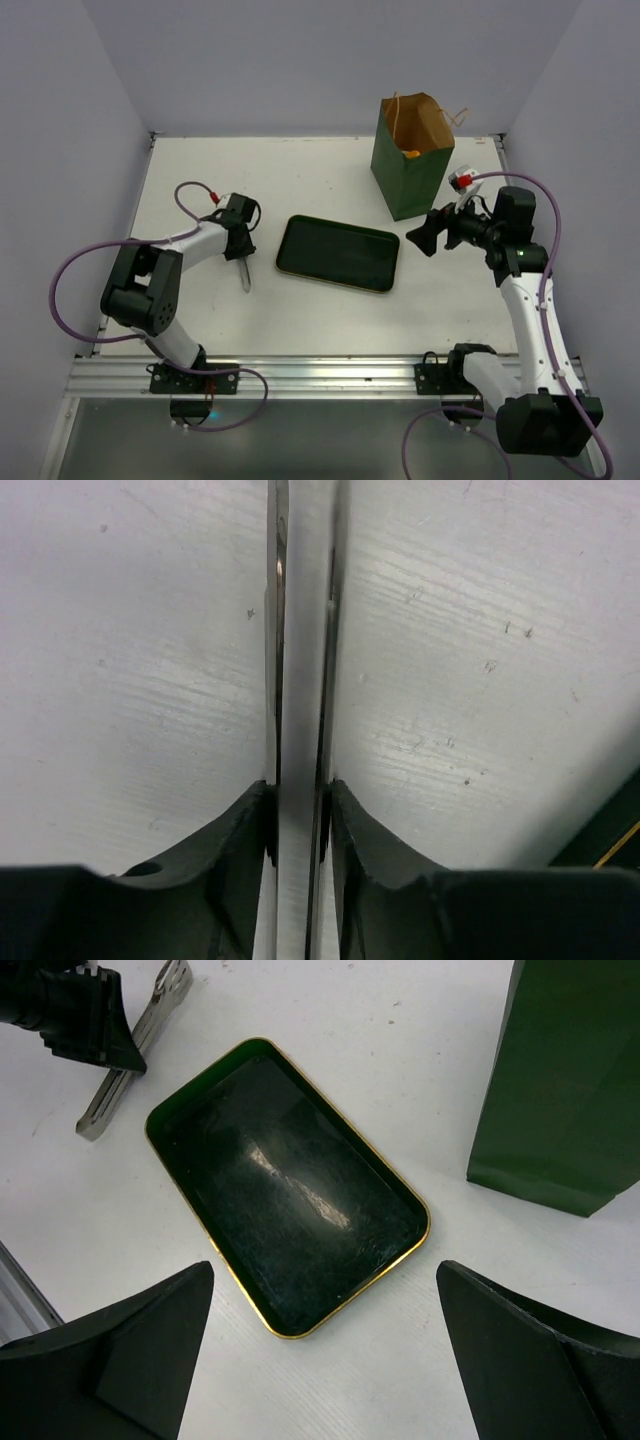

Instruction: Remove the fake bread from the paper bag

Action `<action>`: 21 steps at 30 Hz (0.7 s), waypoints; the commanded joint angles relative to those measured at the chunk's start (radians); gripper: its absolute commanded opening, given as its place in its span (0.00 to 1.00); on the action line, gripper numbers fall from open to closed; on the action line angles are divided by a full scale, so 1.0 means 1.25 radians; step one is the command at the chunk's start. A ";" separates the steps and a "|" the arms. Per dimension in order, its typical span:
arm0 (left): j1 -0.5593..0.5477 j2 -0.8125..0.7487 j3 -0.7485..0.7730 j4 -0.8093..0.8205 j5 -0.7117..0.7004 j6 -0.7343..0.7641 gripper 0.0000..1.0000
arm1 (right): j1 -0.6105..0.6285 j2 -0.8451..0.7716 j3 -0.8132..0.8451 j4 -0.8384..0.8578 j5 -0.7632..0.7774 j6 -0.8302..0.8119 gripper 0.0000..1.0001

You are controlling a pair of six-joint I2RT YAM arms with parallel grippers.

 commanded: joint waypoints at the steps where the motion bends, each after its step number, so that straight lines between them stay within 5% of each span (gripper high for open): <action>1: -0.005 0.026 -0.034 0.035 0.060 0.022 0.30 | -0.013 -0.007 -0.002 0.026 -0.024 0.000 0.99; 3: -0.006 0.006 -0.039 0.033 0.068 0.032 0.08 | -0.022 -0.006 -0.002 0.026 -0.024 0.001 0.99; 5: -0.005 -0.027 -0.038 0.032 0.079 0.045 0.00 | -0.032 -0.003 -0.002 0.026 -0.026 0.001 0.99; 9: -0.006 -0.109 -0.034 0.042 0.113 0.098 0.00 | -0.053 0.002 -0.001 0.027 -0.031 0.002 0.98; 15: -0.005 -0.259 -0.033 0.093 0.343 0.177 0.01 | -0.090 0.003 0.036 0.019 -0.032 0.013 0.97; 21: -0.005 -0.301 0.023 0.089 0.499 0.151 0.29 | -0.099 0.031 0.167 -0.035 -0.010 0.015 0.98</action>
